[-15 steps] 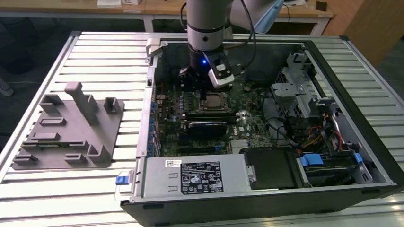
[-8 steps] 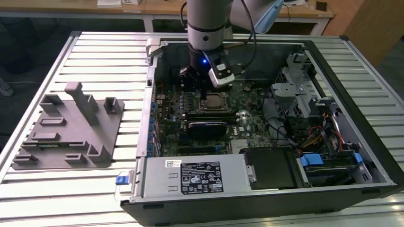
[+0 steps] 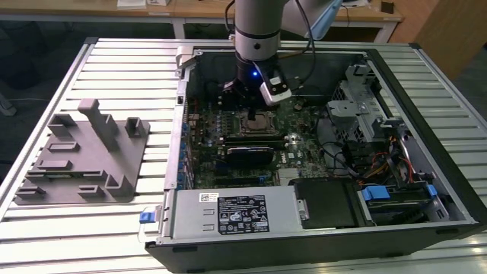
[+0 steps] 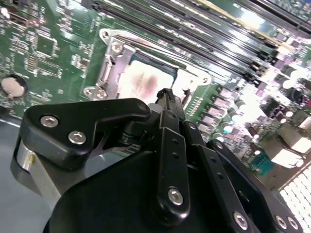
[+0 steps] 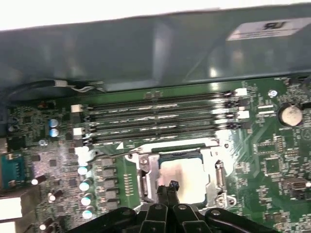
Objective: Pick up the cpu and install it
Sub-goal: 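Close the cpu cover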
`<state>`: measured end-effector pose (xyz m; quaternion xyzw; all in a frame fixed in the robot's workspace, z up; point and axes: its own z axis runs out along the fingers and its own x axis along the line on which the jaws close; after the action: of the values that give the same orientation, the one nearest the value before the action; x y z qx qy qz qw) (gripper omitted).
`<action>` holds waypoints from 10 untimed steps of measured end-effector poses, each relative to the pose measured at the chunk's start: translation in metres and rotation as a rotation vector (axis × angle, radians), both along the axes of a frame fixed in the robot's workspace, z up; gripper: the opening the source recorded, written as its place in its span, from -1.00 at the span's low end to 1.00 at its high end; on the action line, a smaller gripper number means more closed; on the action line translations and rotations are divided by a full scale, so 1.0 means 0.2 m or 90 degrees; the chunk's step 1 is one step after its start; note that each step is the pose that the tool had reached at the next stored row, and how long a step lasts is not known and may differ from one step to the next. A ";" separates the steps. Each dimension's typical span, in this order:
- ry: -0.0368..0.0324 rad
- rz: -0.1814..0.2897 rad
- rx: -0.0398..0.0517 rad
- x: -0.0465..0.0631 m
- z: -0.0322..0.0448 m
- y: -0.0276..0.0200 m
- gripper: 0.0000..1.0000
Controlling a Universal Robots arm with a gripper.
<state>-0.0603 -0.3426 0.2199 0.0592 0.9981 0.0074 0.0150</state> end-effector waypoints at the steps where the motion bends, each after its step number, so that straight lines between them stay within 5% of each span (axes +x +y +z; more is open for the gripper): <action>1: 0.0000 0.000 0.0000 0.01 0.000 0.000 -0.79; 10: 0.0000 0.000 0.0000 0.08 0.000 0.002 -0.79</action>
<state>-0.0435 -0.3423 0.2199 0.0592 0.9981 0.0074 0.0150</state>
